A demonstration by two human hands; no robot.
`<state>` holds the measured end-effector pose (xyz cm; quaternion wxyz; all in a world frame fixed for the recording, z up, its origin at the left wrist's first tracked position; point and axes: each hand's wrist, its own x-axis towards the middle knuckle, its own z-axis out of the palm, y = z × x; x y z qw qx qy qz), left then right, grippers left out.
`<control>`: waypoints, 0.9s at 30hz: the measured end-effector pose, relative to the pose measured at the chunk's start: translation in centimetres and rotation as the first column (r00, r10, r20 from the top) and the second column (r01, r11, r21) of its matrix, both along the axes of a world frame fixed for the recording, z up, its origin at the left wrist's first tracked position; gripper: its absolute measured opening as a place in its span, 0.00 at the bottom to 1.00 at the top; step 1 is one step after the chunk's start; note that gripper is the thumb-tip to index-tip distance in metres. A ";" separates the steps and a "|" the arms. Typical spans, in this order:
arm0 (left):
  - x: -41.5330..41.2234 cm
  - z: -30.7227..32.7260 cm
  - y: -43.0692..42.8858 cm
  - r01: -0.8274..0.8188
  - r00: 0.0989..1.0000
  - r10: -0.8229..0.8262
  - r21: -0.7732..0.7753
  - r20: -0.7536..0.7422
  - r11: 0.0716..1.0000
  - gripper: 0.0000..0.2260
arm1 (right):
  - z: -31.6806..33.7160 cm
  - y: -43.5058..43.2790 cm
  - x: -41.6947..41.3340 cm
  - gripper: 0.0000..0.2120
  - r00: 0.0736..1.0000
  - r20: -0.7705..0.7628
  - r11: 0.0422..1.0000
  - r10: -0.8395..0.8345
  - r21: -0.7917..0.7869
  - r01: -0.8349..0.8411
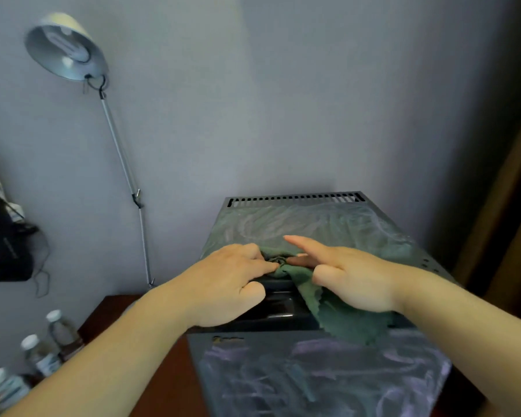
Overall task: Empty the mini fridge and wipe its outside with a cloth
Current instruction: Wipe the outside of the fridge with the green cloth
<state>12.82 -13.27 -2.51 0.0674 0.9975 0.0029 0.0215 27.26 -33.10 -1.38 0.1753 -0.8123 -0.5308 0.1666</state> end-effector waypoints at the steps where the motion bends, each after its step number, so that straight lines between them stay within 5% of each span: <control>1: -0.8 -0.1 1.1 -0.017 1.000 0.017 -0.010 0.007 1.000 0.34 | 0.0 1.2 -0.5 0.33 1.000 -0.001 1.000 0.013 0.001 -0.013; 12: -6.6 -0.8 9.5 -0.187 0.980 0.188 -0.015 0.062 0.982 0.26 | -0.3 11.2 -4.9 0.34 0.994 -0.019 0.994 0.109 0.018 -0.109; 16: -7.0 -0.9 10.4 -0.174 0.965 0.177 -0.033 0.193 0.984 0.26 | -0.2 11.4 -5.6 0.34 0.996 0.021 0.992 0.084 0.091 -0.085; 18: -6.6 -0.6 10.3 -0.109 0.979 0.123 -0.090 0.160 0.990 0.26 | -0.3 10.4 -5.5 0.31 0.997 0.075 0.988 0.035 0.150 -0.046; 22: -5.5 -0.9 10.1 -0.061 0.998 0.061 -0.107 -0.001 0.992 0.24 | -0.9 8.4 -5.0 0.28 0.992 0.112 0.998 0.058 0.015 -0.060; 27: -3.8 -0.6 9.0 -0.021 0.999 0.023 0.041 -0.042 0.999 0.24 | -0.7 7.4 -3.7 0.28 0.985 0.160 0.998 0.061 -0.016 -0.060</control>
